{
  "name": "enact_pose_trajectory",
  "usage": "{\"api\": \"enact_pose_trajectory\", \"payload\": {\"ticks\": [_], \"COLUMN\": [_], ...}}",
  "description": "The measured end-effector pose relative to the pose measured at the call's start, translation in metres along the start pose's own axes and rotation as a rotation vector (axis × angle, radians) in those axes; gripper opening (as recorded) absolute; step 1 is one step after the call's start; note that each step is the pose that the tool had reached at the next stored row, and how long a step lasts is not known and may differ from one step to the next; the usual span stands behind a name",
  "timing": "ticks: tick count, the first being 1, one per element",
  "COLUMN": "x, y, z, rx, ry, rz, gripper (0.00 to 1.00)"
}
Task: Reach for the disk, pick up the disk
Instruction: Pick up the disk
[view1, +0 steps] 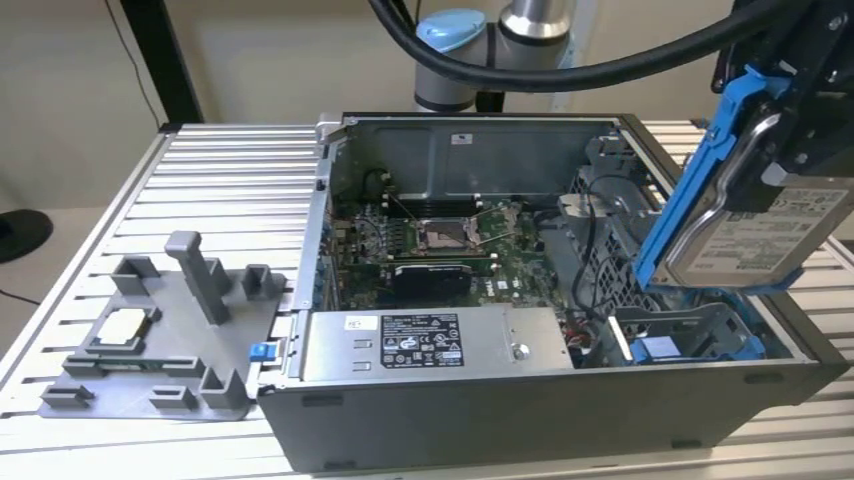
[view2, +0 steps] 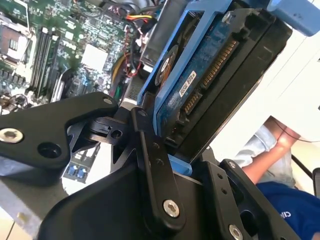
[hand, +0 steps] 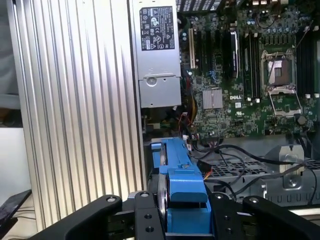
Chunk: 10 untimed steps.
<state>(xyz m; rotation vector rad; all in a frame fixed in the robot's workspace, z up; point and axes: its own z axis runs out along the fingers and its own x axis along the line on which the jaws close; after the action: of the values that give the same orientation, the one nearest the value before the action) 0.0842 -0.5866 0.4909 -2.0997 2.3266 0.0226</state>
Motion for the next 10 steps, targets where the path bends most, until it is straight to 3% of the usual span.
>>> {"api": "enact_pose_trajectory", "payload": {"ticks": [10], "x": [0.0095], "y": [-0.001], "z": [-0.0001], "rx": [0.0], "ry": [0.0001], "rz": [0.0], "gripper": [0.0]}}
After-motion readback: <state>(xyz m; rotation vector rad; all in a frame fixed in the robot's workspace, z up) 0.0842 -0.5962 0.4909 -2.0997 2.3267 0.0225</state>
